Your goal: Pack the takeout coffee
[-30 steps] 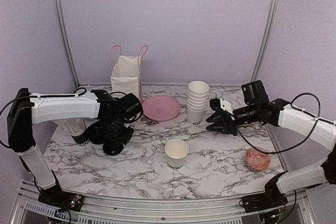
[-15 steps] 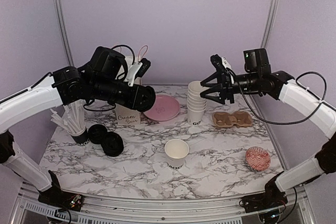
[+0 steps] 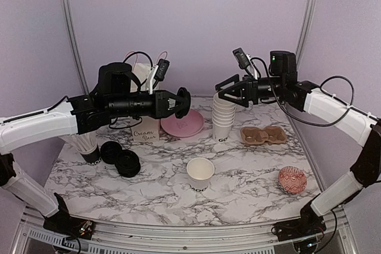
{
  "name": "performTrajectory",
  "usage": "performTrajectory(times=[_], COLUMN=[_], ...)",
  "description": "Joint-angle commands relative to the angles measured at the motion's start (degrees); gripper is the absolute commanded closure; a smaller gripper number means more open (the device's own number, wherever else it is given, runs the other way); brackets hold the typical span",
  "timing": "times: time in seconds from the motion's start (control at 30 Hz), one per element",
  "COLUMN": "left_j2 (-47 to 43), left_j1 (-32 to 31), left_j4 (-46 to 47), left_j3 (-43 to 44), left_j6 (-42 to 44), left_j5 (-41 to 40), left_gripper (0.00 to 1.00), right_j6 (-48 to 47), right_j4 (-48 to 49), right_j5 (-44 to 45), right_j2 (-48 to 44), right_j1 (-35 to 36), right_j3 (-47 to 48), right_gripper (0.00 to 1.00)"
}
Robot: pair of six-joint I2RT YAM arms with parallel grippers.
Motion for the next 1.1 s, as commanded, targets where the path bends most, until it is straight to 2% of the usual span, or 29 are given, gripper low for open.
performTrajectory(times=[0.0, 0.3, 0.6, 0.87, 1.07], left_j2=[-0.7, 1.0, 1.6, 1.6, 2.4], left_j1=[0.6, 0.7, 0.6, 0.6, 0.7], left_j4=[12.2, 17.5, 19.0, 19.2, 19.2], left_j3=[-0.3, -0.2, -0.1, -0.7, -0.3], left_j6=[-3.6, -7.7, -8.7, -8.6, -8.8], left_j5=[4.5, 8.7, 10.3, 10.1, 10.6], left_gripper=[0.95, 0.95, 0.95, 0.95, 0.95], right_j6=[8.5, 18.0, 21.9, 26.7, 27.3], right_j4=[6.4, 16.5, 20.2, 26.3, 26.5], right_j5=[-2.1, -4.2, -5.4, -7.6, -7.0], right_j2=[1.5, 6.5, 9.9, 9.6, 9.6], right_j1=[1.9, 4.0, 6.7, 6.8, 6.9], right_j3=[1.3, 2.2, 4.9, 3.5, 3.3], right_gripper=[0.08, 0.01, 0.01, 0.02, 0.04])
